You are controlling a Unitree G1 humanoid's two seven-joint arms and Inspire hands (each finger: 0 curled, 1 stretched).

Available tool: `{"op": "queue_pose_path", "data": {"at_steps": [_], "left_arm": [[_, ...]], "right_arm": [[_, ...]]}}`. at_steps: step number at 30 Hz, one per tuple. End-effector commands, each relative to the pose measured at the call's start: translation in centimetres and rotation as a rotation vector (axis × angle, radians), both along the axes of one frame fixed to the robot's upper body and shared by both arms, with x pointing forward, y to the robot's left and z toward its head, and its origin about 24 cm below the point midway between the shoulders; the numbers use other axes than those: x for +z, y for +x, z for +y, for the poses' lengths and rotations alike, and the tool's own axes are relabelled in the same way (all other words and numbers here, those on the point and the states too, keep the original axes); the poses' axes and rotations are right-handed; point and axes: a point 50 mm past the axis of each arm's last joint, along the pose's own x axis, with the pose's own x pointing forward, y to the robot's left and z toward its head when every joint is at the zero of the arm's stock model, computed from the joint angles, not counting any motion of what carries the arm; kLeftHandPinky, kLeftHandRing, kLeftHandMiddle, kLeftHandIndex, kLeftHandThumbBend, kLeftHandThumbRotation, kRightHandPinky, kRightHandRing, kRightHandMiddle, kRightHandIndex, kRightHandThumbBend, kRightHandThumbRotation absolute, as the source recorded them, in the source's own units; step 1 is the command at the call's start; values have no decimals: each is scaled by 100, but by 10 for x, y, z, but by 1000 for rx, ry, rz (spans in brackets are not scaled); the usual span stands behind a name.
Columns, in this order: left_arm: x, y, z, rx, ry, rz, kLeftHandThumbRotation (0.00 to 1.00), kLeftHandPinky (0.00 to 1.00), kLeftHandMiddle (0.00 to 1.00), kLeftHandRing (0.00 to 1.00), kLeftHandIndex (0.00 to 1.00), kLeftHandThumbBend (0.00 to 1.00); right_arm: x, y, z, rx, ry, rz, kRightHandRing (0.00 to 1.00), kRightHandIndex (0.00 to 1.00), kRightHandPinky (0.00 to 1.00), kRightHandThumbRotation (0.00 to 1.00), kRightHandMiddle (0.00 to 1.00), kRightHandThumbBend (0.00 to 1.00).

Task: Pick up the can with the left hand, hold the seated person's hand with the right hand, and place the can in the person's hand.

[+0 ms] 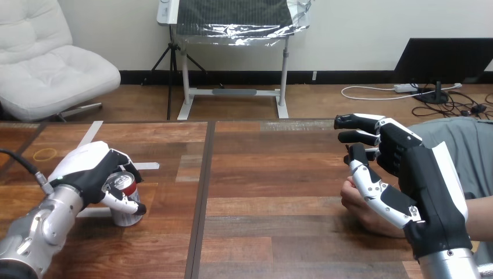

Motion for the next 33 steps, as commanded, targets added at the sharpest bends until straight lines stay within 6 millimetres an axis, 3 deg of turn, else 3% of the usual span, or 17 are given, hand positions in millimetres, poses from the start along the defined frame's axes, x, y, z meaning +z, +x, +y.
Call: {"op": "queue_pose_path", "data": {"at_steps": [1,33], "left_arm": [[27,20,-7,-2,-28,-112,0,43,51,45,55,68],[25,18,-7,1,-33,-127,0,41,52,45,56,70]], "right_arm": [[19,8,1,27,-12,-91,72,68,58,0,77,16],[19,8,0,31,-25,-80,71,68,58,0,75,18]]}}
